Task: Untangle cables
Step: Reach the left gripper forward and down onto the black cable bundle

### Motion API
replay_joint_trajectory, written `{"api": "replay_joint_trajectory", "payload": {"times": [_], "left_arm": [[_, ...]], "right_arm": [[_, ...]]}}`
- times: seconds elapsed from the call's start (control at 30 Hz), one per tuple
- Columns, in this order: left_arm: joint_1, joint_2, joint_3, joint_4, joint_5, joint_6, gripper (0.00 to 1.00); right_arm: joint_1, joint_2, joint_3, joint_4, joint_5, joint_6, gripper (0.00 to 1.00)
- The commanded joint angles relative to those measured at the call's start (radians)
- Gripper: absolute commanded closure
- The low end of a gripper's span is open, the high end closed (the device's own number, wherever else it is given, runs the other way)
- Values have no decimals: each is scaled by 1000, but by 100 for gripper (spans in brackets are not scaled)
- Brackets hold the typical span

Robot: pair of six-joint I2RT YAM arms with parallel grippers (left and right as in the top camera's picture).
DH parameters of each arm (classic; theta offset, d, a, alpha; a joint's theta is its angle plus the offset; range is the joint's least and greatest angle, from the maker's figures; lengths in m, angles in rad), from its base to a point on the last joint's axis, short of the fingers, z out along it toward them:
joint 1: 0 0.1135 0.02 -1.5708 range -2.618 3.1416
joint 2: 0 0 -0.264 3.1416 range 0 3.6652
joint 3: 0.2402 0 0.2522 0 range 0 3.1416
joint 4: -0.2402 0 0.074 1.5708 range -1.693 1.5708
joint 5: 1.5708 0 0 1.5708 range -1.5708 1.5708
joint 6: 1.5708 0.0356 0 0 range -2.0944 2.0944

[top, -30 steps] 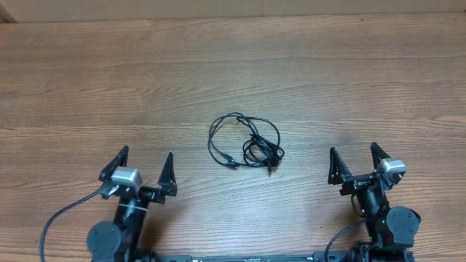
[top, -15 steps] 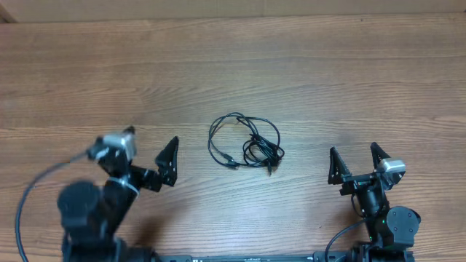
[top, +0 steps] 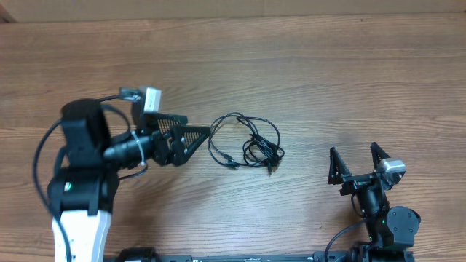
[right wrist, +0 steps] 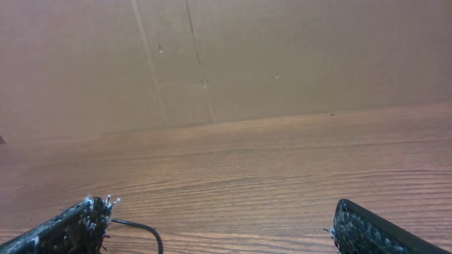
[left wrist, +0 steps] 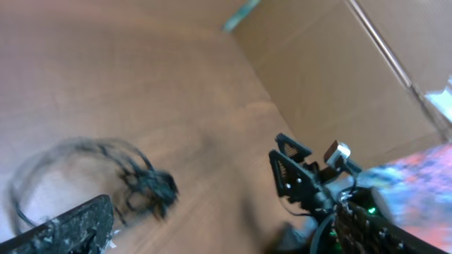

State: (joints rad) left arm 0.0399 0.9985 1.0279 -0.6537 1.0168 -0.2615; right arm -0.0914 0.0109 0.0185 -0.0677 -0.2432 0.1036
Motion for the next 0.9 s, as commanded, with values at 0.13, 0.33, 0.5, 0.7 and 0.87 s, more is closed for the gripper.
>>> {"api": "replay_joint_trajectory", "payload": {"times": [0.13,0.33,0.5,0.7,0.87], "left_arm": [[-281,188,16,-35,-368,-425,5],[-552,290,16,-13,-793,-481,0],[-666,358,16,0,-1086,-262,0],[-711,438,16,58,-1110,398,1],[-706,488,16,137,-1110,616,0]], "right_arm": [[-5,-8,-10,6,11,-8,0],[-5,-8,-10,6,11,-8,0],[-5,-8,-10,6,11,-8,0],[-5,-8,-10,6,11,-8,0],[-5,-8,-10,6,11,-8,0]]}}
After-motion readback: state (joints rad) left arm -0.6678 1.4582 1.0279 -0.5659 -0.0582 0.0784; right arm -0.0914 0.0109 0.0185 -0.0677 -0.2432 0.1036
